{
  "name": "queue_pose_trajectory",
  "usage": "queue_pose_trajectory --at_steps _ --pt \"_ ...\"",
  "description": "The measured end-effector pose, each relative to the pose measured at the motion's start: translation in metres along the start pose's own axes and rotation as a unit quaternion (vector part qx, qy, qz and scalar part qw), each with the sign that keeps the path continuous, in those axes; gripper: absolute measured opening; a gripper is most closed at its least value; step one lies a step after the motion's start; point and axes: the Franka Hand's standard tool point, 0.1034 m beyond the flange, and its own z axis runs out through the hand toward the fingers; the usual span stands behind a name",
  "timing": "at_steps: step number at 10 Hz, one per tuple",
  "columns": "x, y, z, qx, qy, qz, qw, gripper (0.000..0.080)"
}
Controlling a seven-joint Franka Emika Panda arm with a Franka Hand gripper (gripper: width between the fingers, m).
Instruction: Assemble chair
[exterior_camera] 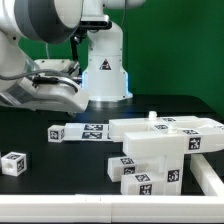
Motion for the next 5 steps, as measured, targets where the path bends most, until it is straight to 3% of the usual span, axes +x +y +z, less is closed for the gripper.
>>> queue_pose_trajectory --at_steps 1,3,4,5 --pt "0.0 0.001 0.001 0.0 -0.001 0.001 1.0 0.0648" --pt "-0.006 0.014 0.012 0.004 -0.112 0.062 0.992 0.0648" --pt "0.004 0.017 0.013 0.001 -0.115 0.065 0.991 0.0648" --pt "0.003 0.017 0.012 0.001 -0.112 0.064 0.992 0.0648"
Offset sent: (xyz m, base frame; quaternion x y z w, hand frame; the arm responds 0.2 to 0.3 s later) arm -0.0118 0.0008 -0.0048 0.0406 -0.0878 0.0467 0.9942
